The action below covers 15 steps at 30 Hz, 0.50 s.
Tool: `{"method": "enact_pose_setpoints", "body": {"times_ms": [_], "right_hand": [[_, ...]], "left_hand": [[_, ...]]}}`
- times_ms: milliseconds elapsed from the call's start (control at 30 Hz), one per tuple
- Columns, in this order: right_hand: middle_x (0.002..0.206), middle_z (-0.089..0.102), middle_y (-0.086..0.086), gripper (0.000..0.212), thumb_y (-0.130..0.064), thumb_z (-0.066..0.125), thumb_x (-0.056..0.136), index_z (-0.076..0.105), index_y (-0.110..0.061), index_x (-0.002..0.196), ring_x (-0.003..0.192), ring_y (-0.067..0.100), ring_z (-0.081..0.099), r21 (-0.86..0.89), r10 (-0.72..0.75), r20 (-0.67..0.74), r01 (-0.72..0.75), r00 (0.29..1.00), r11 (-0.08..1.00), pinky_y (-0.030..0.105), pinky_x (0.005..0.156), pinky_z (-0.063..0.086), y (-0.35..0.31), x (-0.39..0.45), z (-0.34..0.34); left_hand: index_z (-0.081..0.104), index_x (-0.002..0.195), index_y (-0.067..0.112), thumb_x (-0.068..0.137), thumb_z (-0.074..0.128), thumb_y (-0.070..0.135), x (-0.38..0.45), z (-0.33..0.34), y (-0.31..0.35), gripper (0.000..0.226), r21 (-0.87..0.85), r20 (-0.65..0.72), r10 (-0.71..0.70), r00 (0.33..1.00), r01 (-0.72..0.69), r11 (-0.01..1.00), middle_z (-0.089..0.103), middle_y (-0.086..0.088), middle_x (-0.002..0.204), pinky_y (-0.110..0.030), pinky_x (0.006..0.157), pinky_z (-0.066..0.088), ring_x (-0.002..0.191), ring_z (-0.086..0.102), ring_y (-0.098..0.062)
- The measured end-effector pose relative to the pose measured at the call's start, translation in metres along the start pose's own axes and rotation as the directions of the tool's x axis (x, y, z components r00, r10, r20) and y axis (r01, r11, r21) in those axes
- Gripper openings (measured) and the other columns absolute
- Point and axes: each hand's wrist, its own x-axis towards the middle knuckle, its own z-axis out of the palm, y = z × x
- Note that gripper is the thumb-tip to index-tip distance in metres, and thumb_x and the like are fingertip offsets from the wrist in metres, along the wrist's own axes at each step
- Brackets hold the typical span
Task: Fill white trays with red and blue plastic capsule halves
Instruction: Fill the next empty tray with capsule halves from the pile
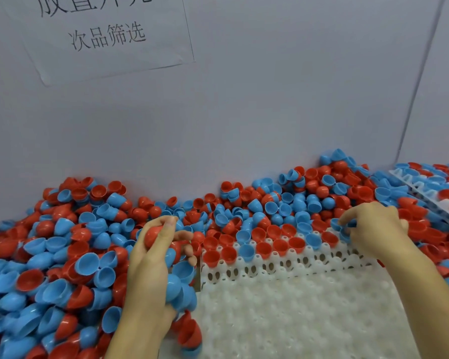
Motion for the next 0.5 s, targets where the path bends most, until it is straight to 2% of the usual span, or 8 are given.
{"method": "enact_pose_setpoints", "body": {"times_ms": [100,267,400,500], "right_hand": [[0.13,0.054,0.007,0.034,-0.018,0.072,0.089,0.07,-0.042,0.114,0.112,0.031,0.041,-0.025,0.058,-0.022,-0.058,0.998,0.998,0.045,0.094,0.043,0.001,0.003,0.005],[0.131,0.051,0.004,0.04,-0.015,0.066,0.093,0.066,-0.044,0.12,0.115,0.03,0.038,-0.046,0.013,0.043,-0.011,0.999,0.999,0.043,0.093,0.042,-0.001,0.002,0.009],[0.134,0.056,0.005,0.04,-0.011,0.065,0.092,0.068,-0.042,0.118,0.114,0.03,0.048,0.011,-0.052,0.037,0.052,0.998,0.999,0.046,0.092,0.051,0.001,-0.002,-0.005],[0.138,0.059,0.008,0.037,-0.009,0.061,0.094,0.069,-0.033,0.121,0.12,0.033,0.054,0.112,-0.135,-0.004,0.134,0.991,0.985,0.05,0.098,0.052,-0.003,-0.007,-0.025]], "left_hand": [[0.066,0.103,0.014,0.072,0.071,0.039,0.001,0.0,-0.001,0.04,-0.023,0.002,-0.009,1.0,0.009,1.0,0.069,-0.014,0.081,-0.03,0.05,0.053,0.058,0.058,-0.018],[0.066,0.102,0.014,0.072,0.071,0.038,0.001,-0.002,-0.001,0.039,-0.047,0.008,-0.015,1.0,0.016,0.999,0.069,-0.014,0.082,-0.03,0.049,0.053,0.056,0.058,-0.018],[0.064,0.104,0.012,0.067,0.074,0.039,0.002,-0.001,0.0,0.047,-0.108,0.001,-0.054,0.999,0.053,0.993,0.068,-0.014,0.082,-0.028,0.048,0.052,0.056,0.057,-0.018],[0.062,0.106,0.011,0.073,0.072,0.034,0.0,0.001,0.002,0.041,-0.203,0.019,-0.099,0.995,0.101,0.974,0.066,-0.012,0.078,-0.028,0.046,0.051,0.055,0.056,-0.017]]}}
